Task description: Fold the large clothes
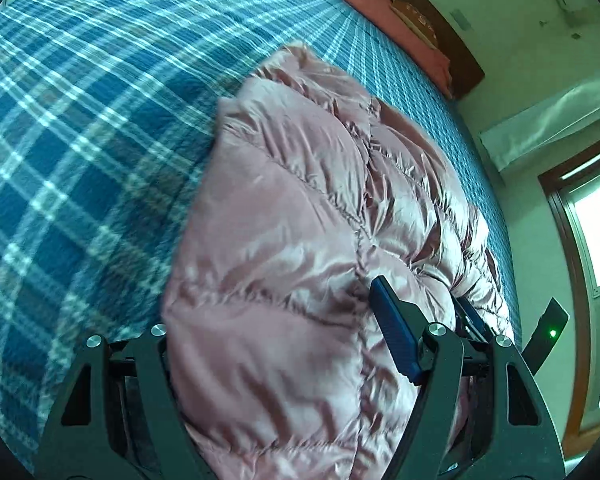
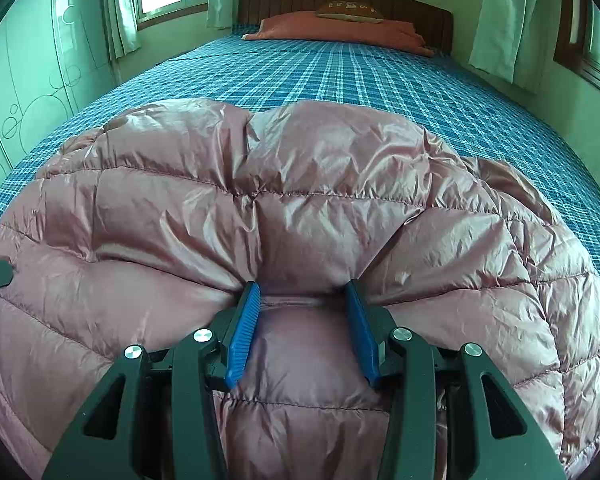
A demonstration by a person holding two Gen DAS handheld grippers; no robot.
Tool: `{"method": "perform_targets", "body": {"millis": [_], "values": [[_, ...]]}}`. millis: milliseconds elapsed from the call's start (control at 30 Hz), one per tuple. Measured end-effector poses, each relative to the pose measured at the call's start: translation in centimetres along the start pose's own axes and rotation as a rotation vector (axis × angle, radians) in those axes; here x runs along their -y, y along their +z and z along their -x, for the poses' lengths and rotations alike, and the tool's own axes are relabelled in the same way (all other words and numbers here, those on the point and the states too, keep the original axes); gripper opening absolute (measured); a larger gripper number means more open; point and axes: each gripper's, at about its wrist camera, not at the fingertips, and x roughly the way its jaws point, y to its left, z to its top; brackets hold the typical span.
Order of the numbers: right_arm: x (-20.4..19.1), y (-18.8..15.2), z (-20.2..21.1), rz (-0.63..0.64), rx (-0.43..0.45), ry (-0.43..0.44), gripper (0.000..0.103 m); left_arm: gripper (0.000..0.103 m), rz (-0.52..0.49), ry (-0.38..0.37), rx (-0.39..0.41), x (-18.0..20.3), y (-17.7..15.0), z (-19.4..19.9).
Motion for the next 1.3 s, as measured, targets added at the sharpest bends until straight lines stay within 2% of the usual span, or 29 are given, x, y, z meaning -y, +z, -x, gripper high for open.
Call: {"method": "perform_targets", "body": {"millis": [200,333,400,433,467,533,700,867,967,1133,1300], "values": [[-0.5,-0.1,0.1,0.003,0.003,-0.011,0.045,0.065,-0.041,-0.005,-0.001,0.6,0.2,-1.0],[-0.9,-0.1,0.1,0.010,0.005,-0.023,0.045,0.063,0.012,-0.043,0.011,-0.5,0.1,-0.9],[-1.1,-0.1,0.1,0.015,0.005,-0.032,0.046,0.051,-0.027,-0.033,0.020,0.3,0.0,-0.7],[-1.2,-0.1,0.1,0.017,0.005,-0.035,0.046,0.035,-0.040,-0.056,0.019,0.6,0.0,-0.5],[-1.1,0.0,0.1,0.017,0.005,-0.035,0.046,0.027,-0.041,-0.074,0.021,1.0,-0.1,-0.1],[-1.2,0.0,0.1,0.017,0.004,-0.037,0.046,0.020,-0.068,-0.082,0.043,1.9,0.0,0.7],[-0.9,0.4,0.2,0.001,0.001,-0.027,0.048,0.017,-0.142,-0.104,0.117,6.1,0.0,3.8],[1.0,0.5,2.3,-0.035,0.015,0.000,0.050,0.016,-0.248,-0.101,0.167,11.5,-0.3,5.9],[3.5,-0.1,4.2,-0.071,0.025,0.009,0.050,0.016,-0.330,-0.096,0.169,15.7,-0.9,6.2],[9.5,-1.8,7.5,-0.124,0.049,-0.064,0.050,0.016,-0.434,-0.084,0.157,21.6,-2.6,5.3],[15.1,-4.4,9.5,-0.170,0.029,-0.143,0.050,0.016,-0.532,-0.056,0.108,27.1,-5.1,2.1]]}}
